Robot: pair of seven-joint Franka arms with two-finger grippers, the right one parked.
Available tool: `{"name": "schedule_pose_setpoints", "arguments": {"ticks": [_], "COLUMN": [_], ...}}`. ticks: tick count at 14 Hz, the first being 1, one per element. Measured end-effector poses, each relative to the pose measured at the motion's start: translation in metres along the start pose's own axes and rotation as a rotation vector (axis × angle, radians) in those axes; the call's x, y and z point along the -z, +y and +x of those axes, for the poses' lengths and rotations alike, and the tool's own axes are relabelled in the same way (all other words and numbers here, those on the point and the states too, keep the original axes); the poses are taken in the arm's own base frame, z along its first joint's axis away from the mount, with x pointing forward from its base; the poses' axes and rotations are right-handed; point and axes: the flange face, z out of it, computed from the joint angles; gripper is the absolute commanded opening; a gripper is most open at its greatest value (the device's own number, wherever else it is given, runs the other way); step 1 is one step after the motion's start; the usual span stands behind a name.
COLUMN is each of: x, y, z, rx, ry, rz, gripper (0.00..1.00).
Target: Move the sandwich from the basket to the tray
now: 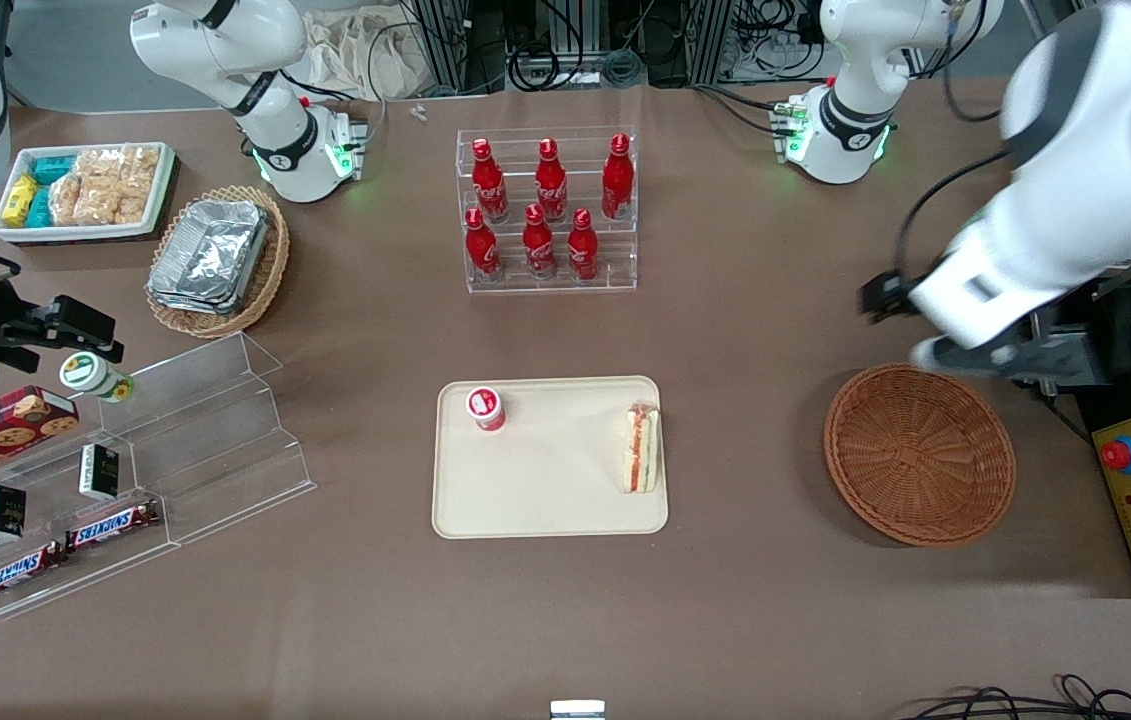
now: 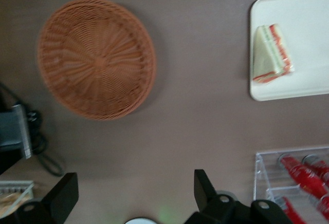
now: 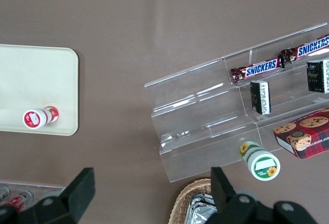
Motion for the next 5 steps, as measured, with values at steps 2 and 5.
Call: {"name": "schedule_pose_setpoints", "arguments": {"ticks": [2,5], "x": [0.027,0.038], "y": [-0.046,-0.070], "z": [-0.030,-0.054], "rx": [0.013,0.050], "ry": [-0.005,-0.006], "rz": [-0.001,-0.001], "gripper": [1.00,1.00]}}
